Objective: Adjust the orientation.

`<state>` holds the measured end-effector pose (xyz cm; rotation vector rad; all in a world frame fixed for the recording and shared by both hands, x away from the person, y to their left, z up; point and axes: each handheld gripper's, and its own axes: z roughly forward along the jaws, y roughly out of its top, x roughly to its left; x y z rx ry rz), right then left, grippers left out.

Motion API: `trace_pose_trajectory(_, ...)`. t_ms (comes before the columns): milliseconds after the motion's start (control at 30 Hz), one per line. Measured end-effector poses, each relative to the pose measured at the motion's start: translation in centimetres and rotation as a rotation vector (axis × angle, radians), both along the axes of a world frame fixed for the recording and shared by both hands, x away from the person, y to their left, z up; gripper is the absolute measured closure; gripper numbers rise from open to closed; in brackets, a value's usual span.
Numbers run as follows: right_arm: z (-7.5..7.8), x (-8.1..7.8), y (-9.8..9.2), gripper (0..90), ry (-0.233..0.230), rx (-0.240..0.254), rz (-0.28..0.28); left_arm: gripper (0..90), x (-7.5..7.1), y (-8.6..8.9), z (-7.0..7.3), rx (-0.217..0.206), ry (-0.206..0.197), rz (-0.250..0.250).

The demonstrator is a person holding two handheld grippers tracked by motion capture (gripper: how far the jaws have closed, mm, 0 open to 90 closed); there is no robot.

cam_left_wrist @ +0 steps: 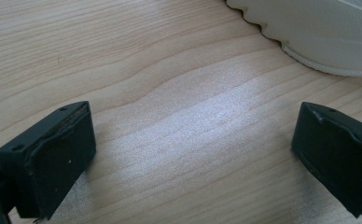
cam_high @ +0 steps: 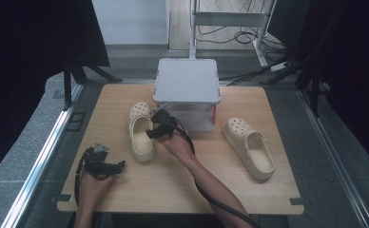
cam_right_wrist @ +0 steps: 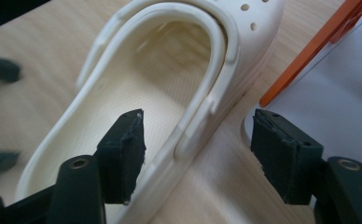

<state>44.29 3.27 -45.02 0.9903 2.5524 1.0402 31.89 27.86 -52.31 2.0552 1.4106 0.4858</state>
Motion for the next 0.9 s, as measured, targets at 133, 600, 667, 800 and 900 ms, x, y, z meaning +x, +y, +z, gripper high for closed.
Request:
trace_pose_trajectory(133,-0.8,0.8,1.6,38.5,-0.007,-0.034,-0.035,0.0,0.0,0.0,0.0,0.0,-0.001,0.001)
trace_pose_trajectory(600,-1.5,1.0,2.9,72.8,-0.04,-0.108,-0.11,0.0,0.0,0.0,0.0,-0.002,-0.002,-0.002)
trace_pose_trajectory(667,-0.8,0.9,2.5,76.3,-0.036,-0.095,-0.103,0.0,0.0,-0.1,0.0,-0.002,-0.004,-0.002)
trace_pose_trajectory(800,0.3,0.2,2.1,76.8,-0.039,-0.103,-0.074,0.0,0.0,0.0,0.0,-0.002,-0.004,-0.002)
trace_pose_trajectory(900,1.1,-0.5,1.7,76.9,-0.034,-0.104,-0.044,0.0,0.1,0.0,0.0,0.0,-0.004,-0.005)
